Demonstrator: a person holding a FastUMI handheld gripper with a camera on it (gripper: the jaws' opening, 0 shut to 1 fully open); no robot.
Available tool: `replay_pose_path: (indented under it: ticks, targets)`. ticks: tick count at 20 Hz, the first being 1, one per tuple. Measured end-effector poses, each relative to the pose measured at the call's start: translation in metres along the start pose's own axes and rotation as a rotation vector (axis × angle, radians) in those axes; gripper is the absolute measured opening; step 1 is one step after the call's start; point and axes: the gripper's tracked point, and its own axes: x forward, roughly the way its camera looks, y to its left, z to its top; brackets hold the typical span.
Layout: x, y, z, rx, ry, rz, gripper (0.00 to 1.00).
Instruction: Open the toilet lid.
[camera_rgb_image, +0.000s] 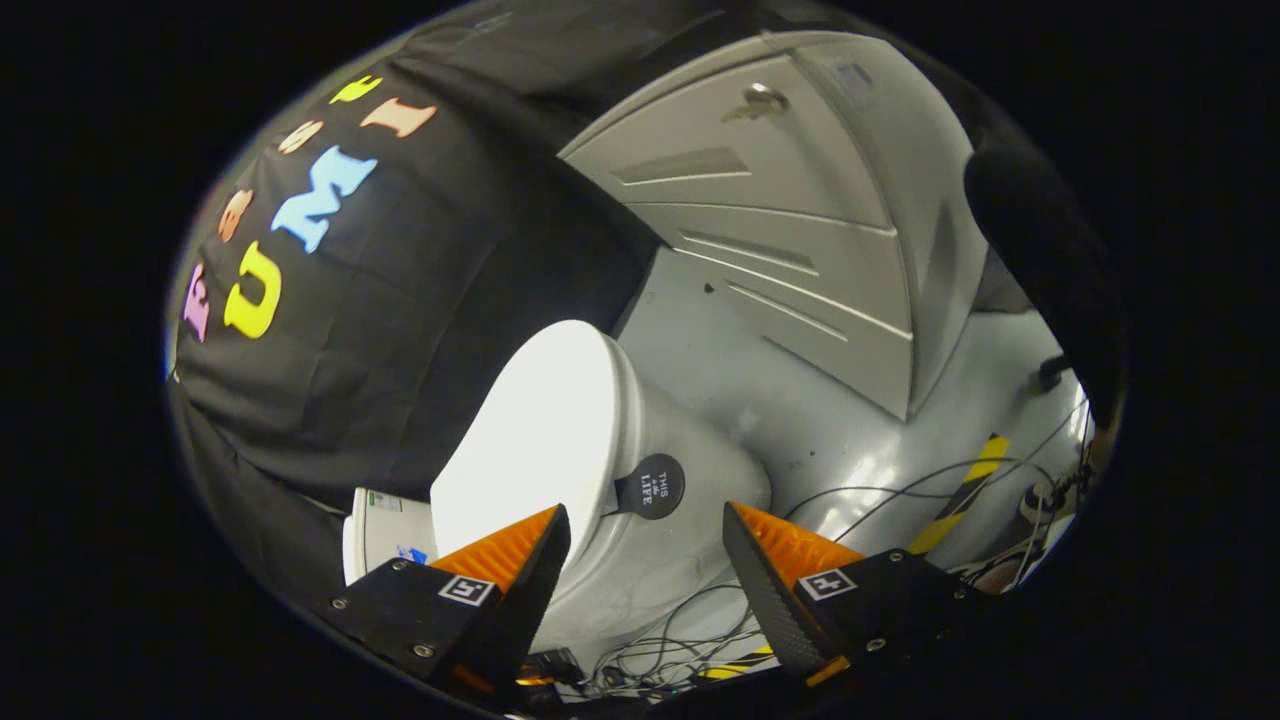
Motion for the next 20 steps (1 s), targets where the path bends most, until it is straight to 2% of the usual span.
replay_pose_path:
  ticks: [3,6,10,12,13,18,20]
  targets:
    - [0.017,-0.015,-0.015,0.053,0.018,-0.050,0.94]
    - [0.027,-0.008,-0.016,0.063,0.026,-0.011,0.93]
    - [0.043,-0.011,-0.016,0.158,0.016,0.018,0.87]
    - [0.048,-0.010,-0.016,0.190,0.013,0.050,0.79]
    - [0.049,-0.008,-0.015,0.202,0.007,0.069,0.70]
    - [0.055,0.001,-0.006,0.263,-0.023,0.139,0.47]
    - [0.056,0.003,-0.004,0.283,-0.029,0.146,0.33]
